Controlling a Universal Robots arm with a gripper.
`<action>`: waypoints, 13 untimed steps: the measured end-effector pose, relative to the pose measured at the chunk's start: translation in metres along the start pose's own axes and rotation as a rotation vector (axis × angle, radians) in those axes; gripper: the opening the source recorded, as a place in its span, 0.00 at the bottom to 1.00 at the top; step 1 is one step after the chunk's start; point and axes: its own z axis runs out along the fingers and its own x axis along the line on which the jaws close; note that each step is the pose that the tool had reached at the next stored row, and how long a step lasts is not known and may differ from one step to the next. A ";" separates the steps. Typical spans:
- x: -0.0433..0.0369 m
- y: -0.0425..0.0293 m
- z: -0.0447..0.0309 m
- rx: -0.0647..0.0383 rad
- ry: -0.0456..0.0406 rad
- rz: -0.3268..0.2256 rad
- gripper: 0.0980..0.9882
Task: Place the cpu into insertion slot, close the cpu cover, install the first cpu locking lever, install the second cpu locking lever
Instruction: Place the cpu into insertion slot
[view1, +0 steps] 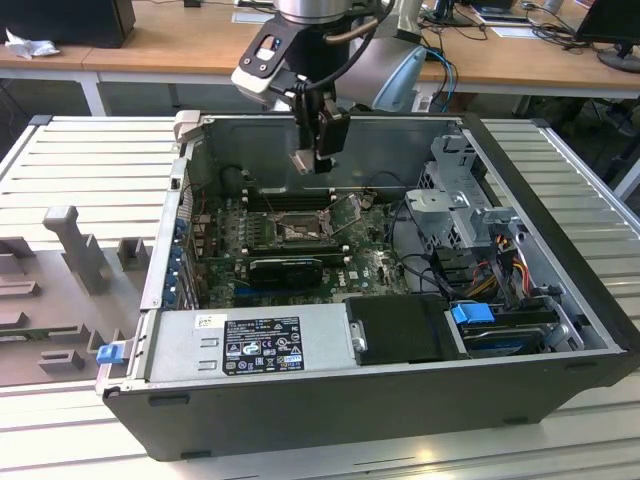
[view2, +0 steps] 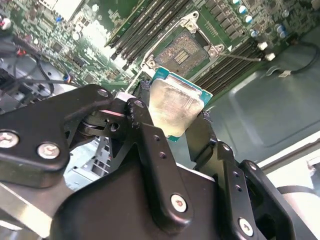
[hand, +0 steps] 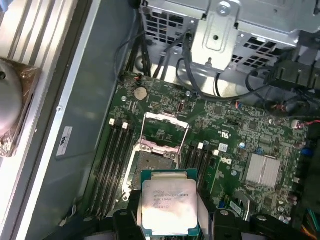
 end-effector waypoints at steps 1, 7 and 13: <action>0.0000 0.0000 0.0001 0.000 -0.0017 0.021 0.48; 0.0000 -0.0001 0.0019 0.000 -0.0068 0.086 0.48; -0.0001 -0.0004 0.0046 0.000 -0.0116 0.147 0.48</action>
